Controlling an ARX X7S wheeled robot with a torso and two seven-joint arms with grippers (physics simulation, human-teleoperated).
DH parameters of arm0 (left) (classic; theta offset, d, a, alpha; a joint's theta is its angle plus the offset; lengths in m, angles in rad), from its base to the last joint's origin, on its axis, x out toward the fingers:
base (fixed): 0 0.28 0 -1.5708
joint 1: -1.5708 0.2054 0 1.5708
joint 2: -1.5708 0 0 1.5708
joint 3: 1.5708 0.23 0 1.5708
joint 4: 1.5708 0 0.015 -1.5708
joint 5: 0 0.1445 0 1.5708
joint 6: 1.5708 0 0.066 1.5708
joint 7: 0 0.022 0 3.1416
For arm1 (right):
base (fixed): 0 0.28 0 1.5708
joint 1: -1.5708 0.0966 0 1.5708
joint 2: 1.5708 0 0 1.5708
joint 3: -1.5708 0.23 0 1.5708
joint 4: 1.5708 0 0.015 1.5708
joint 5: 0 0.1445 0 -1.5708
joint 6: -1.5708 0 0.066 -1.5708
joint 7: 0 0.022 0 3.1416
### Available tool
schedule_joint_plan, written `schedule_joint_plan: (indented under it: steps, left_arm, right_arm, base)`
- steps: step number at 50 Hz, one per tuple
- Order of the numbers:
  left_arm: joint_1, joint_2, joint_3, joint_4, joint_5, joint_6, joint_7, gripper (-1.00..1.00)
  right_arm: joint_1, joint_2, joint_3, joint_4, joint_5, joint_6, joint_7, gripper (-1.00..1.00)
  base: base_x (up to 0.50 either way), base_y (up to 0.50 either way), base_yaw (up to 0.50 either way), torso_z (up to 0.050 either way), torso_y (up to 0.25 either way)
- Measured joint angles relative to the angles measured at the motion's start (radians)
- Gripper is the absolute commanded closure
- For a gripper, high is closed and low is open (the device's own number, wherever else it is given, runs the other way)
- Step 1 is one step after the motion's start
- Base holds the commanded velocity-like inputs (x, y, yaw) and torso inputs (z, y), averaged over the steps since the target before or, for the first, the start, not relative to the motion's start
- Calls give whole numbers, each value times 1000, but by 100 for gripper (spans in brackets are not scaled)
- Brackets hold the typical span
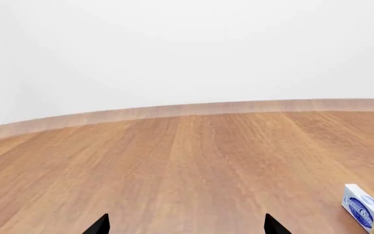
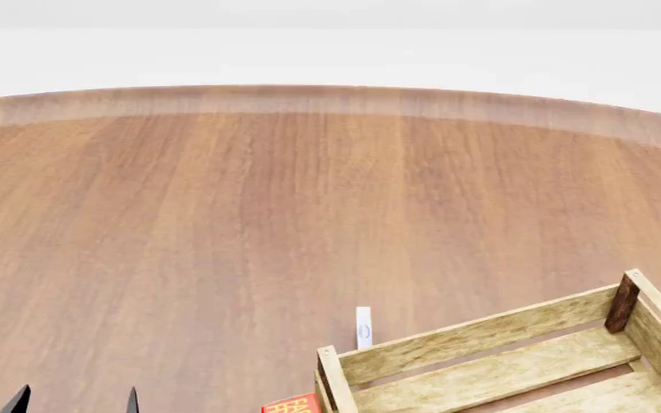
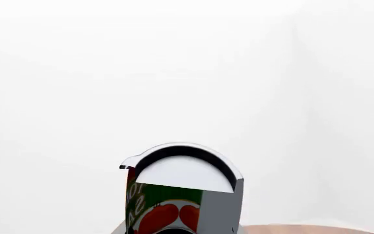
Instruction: Pick up the tomato sauce, and put it in the wooden tray.
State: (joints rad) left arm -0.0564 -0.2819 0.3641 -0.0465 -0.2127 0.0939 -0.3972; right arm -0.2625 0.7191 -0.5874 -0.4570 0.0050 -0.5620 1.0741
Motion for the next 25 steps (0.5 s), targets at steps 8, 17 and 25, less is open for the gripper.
schedule_joint_plan:
  steps: [8,17,25]
  left_arm:
    - [0,-2,2,4,-2,-3,-3,-100]
    - [-1,-3,5,3,-3,-2,-5,-100]
    - [-3,-4,7,-3,-4,3,-5,-100]
  right_arm:
    - [56,18,18,-43,98,76,-21,100]
    - [127,19,28,-50,191,152,-49,100]
    - [195,0,26,-16,249,214,-73,100]
  base:
    - [0,0,0,0,0]
    - [0,0,0,0,0]
    - [0,0,0,0,0]
